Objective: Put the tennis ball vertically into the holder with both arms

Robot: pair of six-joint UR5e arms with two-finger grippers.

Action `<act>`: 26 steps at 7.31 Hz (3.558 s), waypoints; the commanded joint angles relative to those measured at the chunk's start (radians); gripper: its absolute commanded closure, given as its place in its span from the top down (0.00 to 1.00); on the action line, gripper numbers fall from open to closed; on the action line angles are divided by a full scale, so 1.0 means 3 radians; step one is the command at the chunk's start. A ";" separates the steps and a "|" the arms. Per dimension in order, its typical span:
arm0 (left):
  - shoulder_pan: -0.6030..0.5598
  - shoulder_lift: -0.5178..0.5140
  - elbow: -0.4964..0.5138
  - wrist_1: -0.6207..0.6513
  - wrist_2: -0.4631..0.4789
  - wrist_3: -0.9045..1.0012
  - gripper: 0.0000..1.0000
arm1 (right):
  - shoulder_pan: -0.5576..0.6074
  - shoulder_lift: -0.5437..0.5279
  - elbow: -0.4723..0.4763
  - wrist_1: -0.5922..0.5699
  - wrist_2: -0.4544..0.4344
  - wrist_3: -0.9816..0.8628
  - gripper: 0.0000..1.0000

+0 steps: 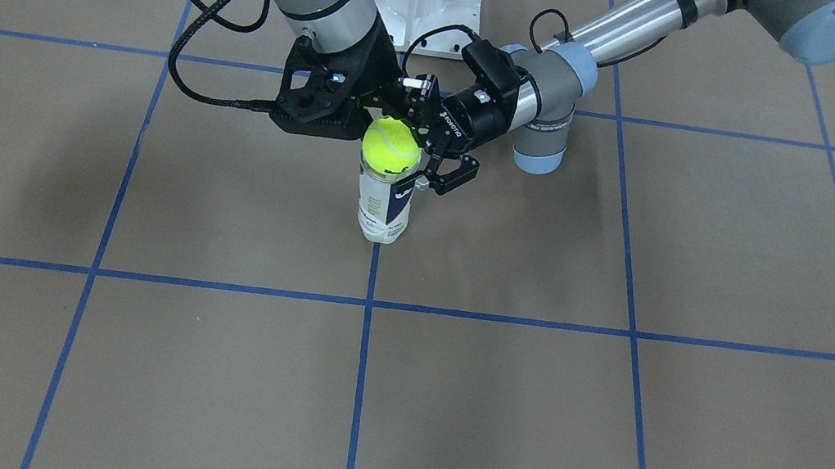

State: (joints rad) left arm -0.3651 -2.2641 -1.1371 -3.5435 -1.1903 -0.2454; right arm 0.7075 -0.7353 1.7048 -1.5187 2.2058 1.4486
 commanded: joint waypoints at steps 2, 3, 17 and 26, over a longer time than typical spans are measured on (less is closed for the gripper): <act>0.0000 0.0000 0.0001 0.0005 0.0000 0.0000 0.88 | -0.0016 -0.0014 0.0003 0.0015 -0.0005 0.0003 0.99; 0.0000 0.0000 0.0007 0.0005 0.0000 0.0000 0.88 | -0.0022 -0.0009 0.0019 0.0016 -0.0005 0.0003 0.99; -0.0346 0.1128 -0.0648 -0.0066 -0.0031 -0.0470 0.99 | 0.0504 -0.0917 0.0438 0.0016 0.0051 -0.0669 0.99; -0.2160 0.1856 -0.0581 0.1892 -0.1788 -0.1527 1.00 | 0.1317 -0.1798 0.0250 0.0010 0.0026 -0.2680 0.99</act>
State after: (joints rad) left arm -0.8848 -1.7066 -1.3092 -3.1339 -1.5011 -0.6366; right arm 1.0795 -1.2676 1.8047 -1.5156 2.2139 0.6965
